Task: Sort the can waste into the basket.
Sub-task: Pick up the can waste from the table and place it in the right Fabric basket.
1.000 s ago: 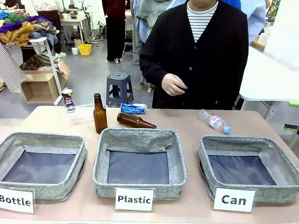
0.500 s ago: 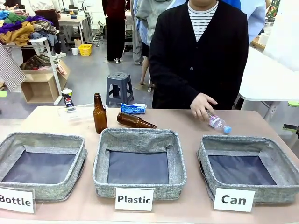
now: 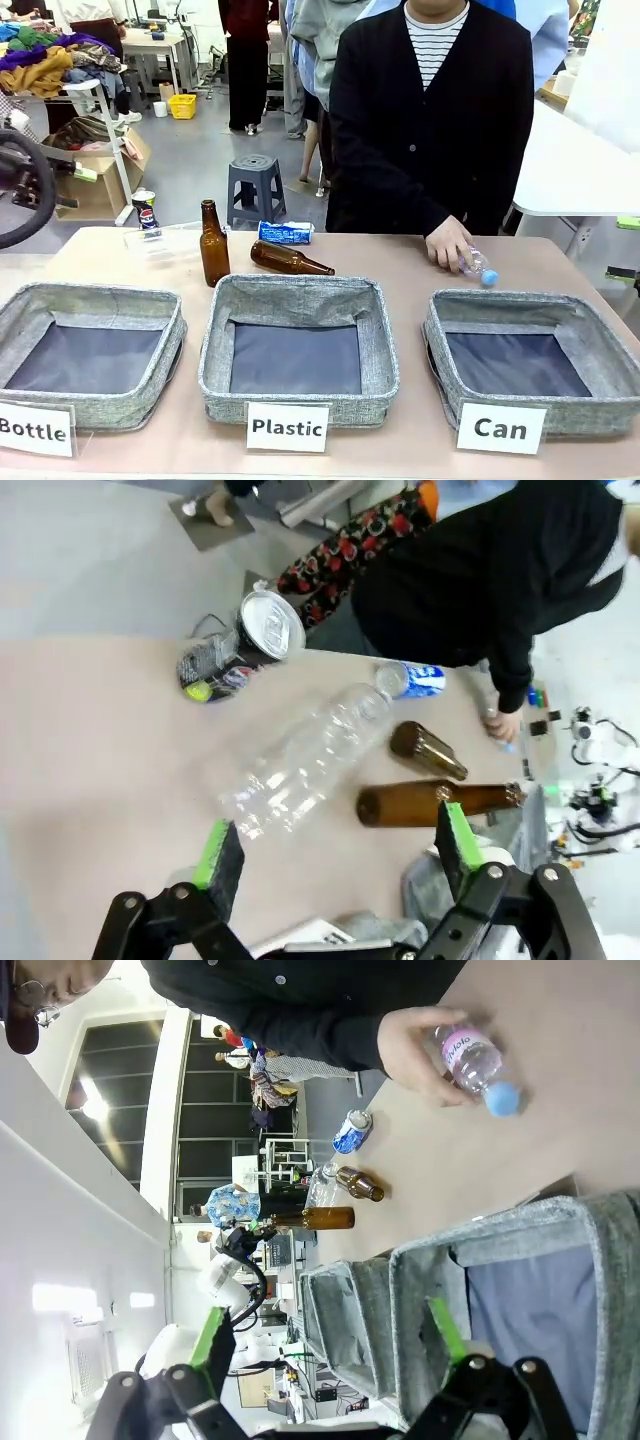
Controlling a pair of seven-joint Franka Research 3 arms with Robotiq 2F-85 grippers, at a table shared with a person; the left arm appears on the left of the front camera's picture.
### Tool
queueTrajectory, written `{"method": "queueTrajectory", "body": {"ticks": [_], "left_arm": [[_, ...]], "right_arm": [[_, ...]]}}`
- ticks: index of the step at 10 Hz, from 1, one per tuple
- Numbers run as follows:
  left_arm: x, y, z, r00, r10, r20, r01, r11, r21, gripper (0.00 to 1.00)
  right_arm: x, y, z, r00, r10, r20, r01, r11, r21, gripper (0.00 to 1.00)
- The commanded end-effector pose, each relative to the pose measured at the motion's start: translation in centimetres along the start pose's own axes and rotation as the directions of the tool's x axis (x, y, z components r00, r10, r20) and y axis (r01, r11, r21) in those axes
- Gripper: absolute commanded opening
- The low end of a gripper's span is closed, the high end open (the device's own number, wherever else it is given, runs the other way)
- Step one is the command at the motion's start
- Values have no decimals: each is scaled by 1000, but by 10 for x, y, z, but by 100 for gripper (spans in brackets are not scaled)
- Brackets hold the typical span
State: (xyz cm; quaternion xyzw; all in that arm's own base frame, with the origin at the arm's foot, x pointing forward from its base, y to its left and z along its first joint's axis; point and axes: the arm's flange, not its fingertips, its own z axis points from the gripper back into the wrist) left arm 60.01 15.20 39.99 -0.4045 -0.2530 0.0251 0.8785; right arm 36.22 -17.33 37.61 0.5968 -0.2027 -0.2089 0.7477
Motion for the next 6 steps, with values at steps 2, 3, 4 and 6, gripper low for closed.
{"method": "queueTrajectory", "body": {"ticks": [2,3,4,6], "left_arm": [[0,0,0,1000,0,0,0,1000,0,100],[0,0,0,1000,0,0,0,1000,0,100],[0,0,0,1000,0,0,0,1000,0,100],[8,9,-4,1000,-12,4,12,1000,12,100]], "right_arm": [[-3,1,-1,1000,4,4,-4,1000,13,100],[-3,1,-1,1000,4,4,-4,1000,13,100],[-3,1,-1,1000,4,4,-4,1000,13,100],[-3,1,-1,1000,4,4,-4,1000,13,100]]}}
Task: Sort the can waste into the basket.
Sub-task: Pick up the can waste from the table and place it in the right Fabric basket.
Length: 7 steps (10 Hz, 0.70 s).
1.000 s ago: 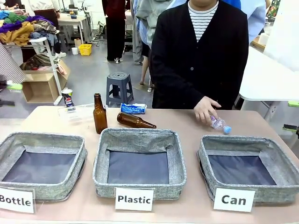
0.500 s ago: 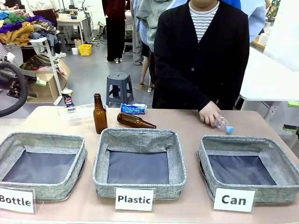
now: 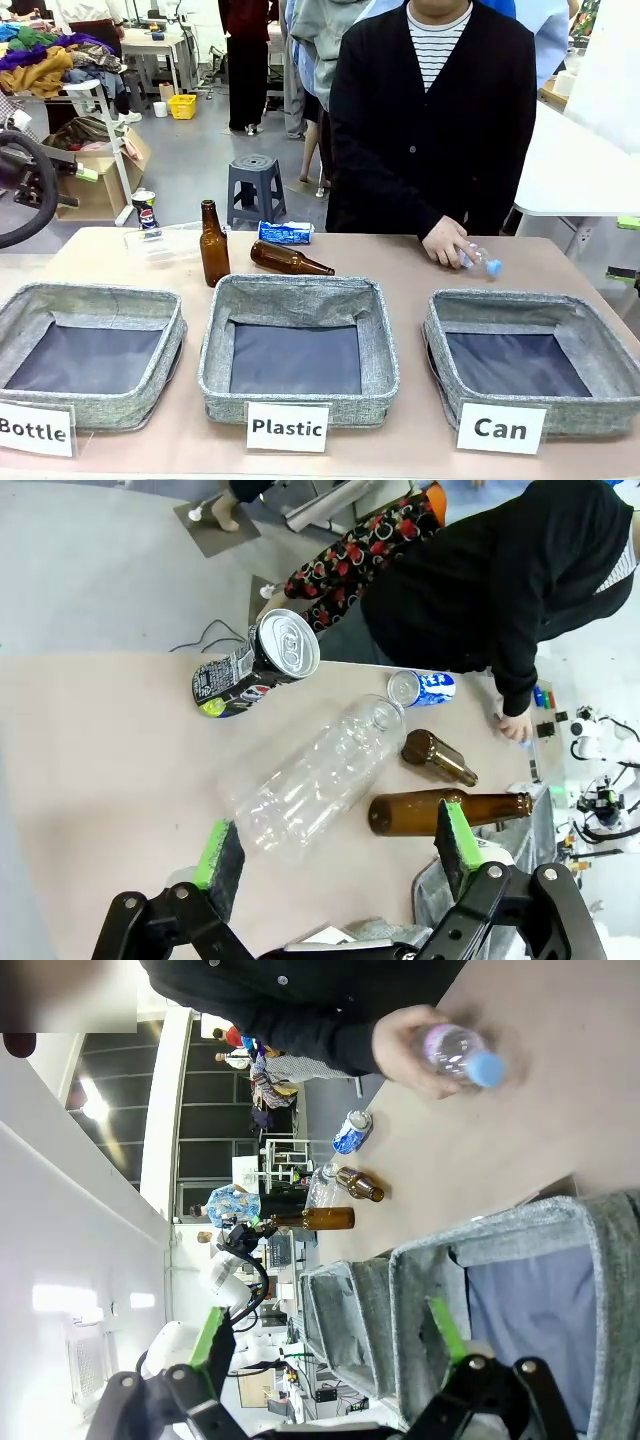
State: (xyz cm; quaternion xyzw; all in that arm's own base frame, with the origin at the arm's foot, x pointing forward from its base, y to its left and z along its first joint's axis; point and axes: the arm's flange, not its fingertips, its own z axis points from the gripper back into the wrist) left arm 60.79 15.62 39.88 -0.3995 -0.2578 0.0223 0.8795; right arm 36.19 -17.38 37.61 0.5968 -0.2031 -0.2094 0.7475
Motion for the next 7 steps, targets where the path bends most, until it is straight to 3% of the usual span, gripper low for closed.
{"method": "queueTrajectory", "body": {"ticks": [1,2,4,7], "left_arm": [[18,-2,-5,949,-292,119,309,935,-172,100],[26,3,-13,859,-490,146,511,819,-260,100],[28,24,-28,671,-706,228,730,575,-369,100],[33,66,-43,481,-807,343,875,421,-238,100]], "right_arm": [[-3,1,-1,1000,4,3,-4,1000,13,100],[-3,1,-1,1000,4,3,-4,1000,13,100],[-3,1,-1,1000,4,3,-4,1000,13,100],[-3,1,-1,1000,4,3,-4,1000,13,100]]}}
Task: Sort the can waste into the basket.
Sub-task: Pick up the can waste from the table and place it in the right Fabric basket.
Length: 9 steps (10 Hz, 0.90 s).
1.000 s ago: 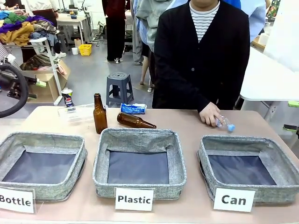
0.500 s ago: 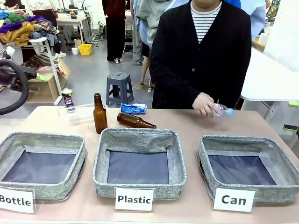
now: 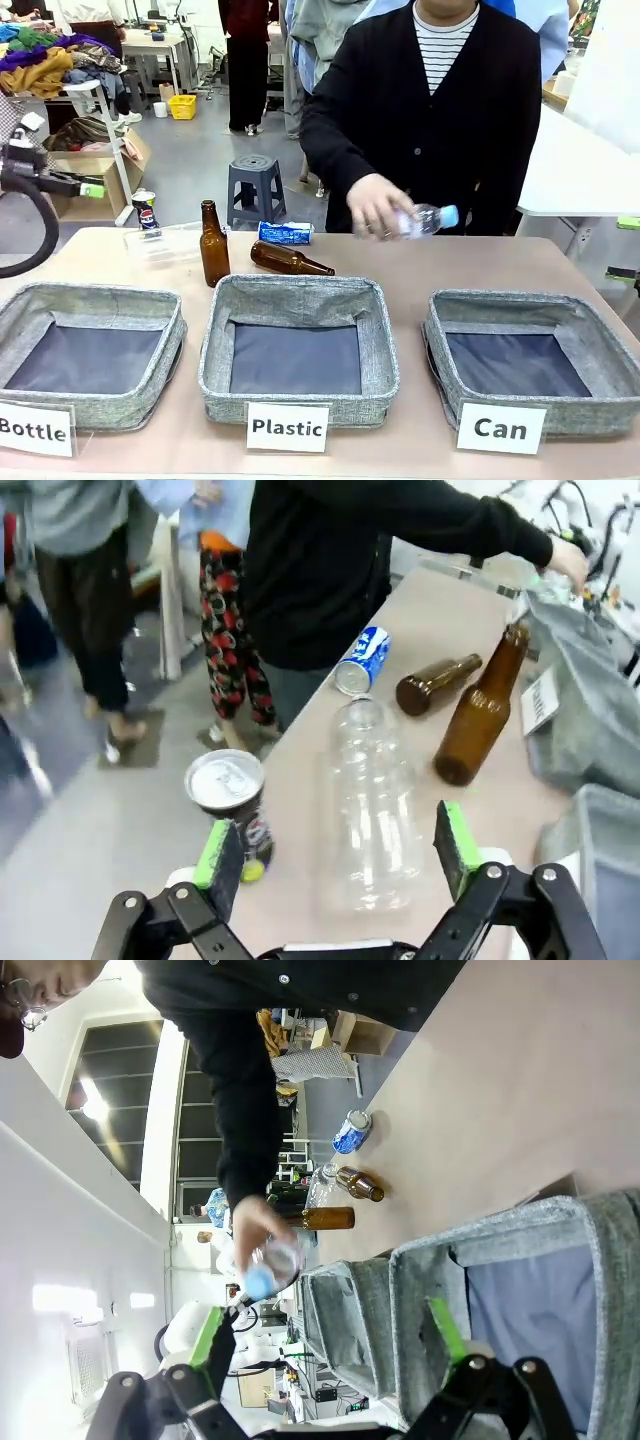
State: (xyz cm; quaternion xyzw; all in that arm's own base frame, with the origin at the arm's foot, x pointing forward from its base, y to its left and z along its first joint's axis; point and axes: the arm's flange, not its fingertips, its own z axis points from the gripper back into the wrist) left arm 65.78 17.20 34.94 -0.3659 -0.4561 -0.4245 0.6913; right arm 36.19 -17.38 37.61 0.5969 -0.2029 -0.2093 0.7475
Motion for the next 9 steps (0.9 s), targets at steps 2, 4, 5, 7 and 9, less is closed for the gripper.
{"method": "queueTrajectory", "body": {"ticks": [2,4,5,7,9], "left_arm": [[-24,41,-7,993,-118,16,117,992,43,100],[-37,62,-20,977,-159,-138,173,981,92,100],[-39,74,-23,978,-132,-164,153,980,124,100],[-41,85,-32,981,-76,-176,96,990,105,100],[-39,89,-48,979,-69,-191,83,994,65,100]], "right_arm": [[-3,1,-1,1000,5,3,-5,1000,13,100],[-3,1,-1,1000,5,3,-5,1000,13,100],[-3,1,-1,1000,5,3,-5,1000,13,100],[-3,1,-1,1000,5,3,-5,1000,13,100],[-3,1,-1,1000,5,3,-5,1000,13,100]]}}
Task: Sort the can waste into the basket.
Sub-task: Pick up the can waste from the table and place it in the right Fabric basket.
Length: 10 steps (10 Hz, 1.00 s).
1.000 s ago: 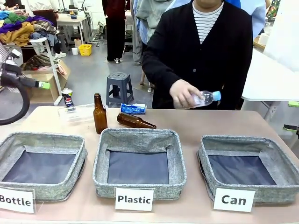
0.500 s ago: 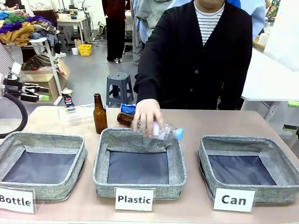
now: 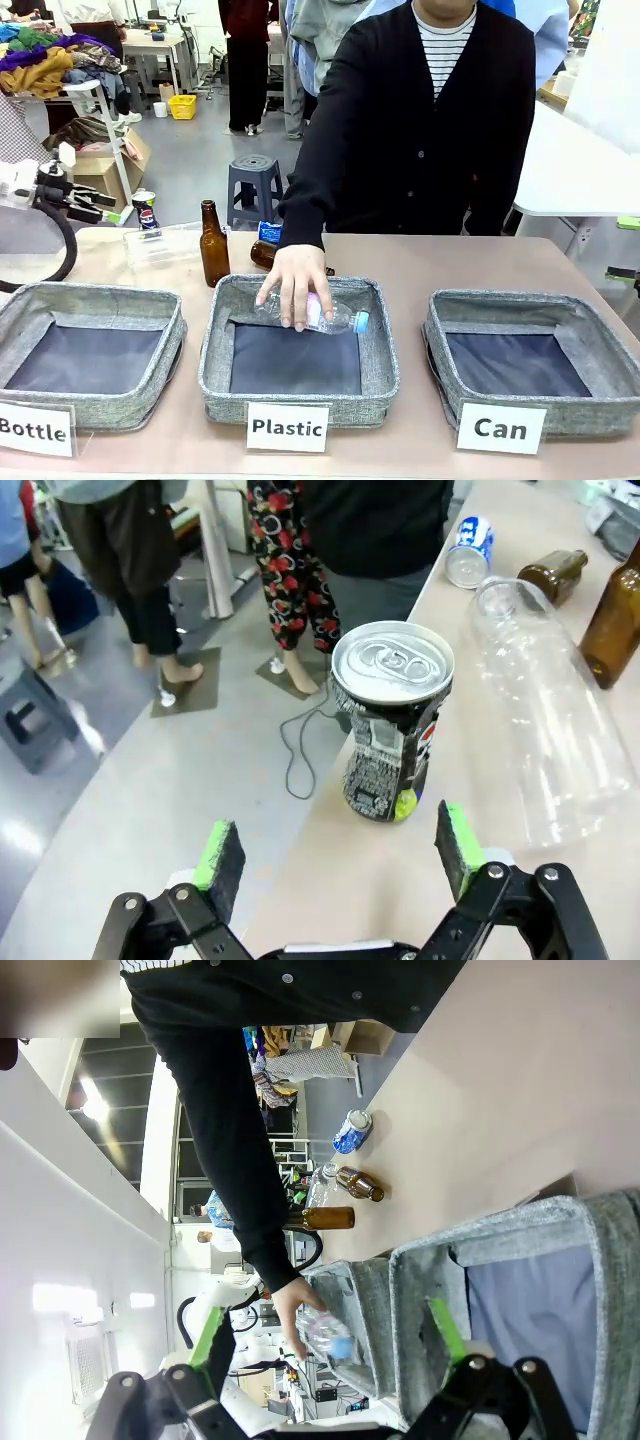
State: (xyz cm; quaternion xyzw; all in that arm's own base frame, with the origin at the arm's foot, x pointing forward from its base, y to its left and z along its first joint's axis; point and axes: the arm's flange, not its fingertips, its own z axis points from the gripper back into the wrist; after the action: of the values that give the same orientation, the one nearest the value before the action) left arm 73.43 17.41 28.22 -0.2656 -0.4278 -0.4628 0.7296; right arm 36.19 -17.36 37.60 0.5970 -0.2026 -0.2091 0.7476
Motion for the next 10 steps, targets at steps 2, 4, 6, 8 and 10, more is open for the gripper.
{"method": "queueTrajectory", "body": {"ticks": [2,4,6,8,10], "left_arm": [[14,9,-16,1000,3,-1,-3,997,-81,100],[22,7,-29,1000,-12,4,12,994,-109,100],[27,8,-43,1000,-11,24,14,990,-142,100],[29,10,-54,999,-1,49,8,990,-142,100],[30,12,-57,998,10,63,-1,990,-143,100]], "right_arm": [[-3,1,-1,1000,5,4,-5,1000,13,100],[-3,1,-1,1000,5,4,-5,1000,13,100],[-3,1,-1,1000,5,4,-5,1000,13,100],[-3,1,-1,1000,5,4,-5,1000,13,100],[-3,1,-1,1000,5,4,-5,1000,13,100]]}}
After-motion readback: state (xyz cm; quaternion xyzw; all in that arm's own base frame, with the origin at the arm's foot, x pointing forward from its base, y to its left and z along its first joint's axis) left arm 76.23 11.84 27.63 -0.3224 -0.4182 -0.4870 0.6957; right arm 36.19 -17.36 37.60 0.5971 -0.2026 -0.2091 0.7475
